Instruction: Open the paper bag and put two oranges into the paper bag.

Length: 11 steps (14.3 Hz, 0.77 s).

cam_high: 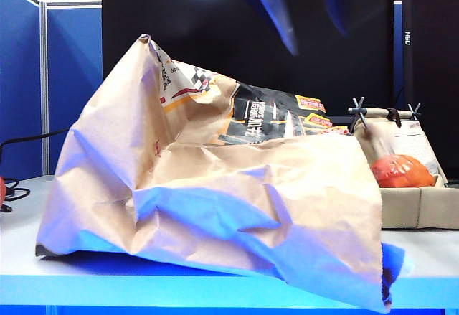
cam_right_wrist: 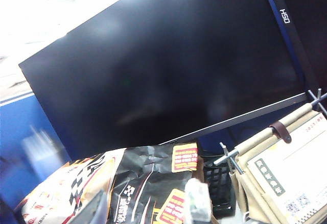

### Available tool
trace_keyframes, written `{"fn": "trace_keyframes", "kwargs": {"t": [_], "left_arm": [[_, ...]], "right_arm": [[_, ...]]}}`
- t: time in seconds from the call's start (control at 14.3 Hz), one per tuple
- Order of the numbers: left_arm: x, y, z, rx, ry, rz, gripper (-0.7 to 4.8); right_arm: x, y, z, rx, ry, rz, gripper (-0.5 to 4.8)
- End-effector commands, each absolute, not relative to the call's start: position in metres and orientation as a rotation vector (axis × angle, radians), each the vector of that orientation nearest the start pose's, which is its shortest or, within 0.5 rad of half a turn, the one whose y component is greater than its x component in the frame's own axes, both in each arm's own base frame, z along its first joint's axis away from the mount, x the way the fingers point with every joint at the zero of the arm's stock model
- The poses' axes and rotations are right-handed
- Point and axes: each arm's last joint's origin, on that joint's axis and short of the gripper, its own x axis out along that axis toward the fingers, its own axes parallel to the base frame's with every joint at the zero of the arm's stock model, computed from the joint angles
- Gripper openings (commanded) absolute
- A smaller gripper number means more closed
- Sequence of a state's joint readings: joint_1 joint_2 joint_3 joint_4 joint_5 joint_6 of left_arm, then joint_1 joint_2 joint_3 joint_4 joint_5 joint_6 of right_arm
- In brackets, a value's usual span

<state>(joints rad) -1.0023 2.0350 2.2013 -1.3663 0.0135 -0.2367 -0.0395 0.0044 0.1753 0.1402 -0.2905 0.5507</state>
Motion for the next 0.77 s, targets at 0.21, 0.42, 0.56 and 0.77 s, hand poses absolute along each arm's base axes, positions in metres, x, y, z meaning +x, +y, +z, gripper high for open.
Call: {"fn": "trace_keyframes", "kwargs": {"t": [0.21,0.42,0.56,0.77], "left_arm": [[0.207,-0.381,0.298,0.508,1.215,-0.593,4.05],[0.205,-0.399,0.28,0.472,1.233,-0.635,4.04],[0.206,-0.399,0.259,0.571,1.293,-0.56,4.04],[0.208,-0.402,0.252,0.577,1.304,-0.555,4.02]], "right_arm": [[0.077,0.005,0.237,0.48,-0.249,0.328,1.94],[0.077,0.005,0.237,0.48,-0.249,0.328,1.94],[0.077,0.005,0.237,0.48,-0.249,0.329,1.94],[0.077,0.005,0.237,0.48,-0.25,0.328,1.94]]}}
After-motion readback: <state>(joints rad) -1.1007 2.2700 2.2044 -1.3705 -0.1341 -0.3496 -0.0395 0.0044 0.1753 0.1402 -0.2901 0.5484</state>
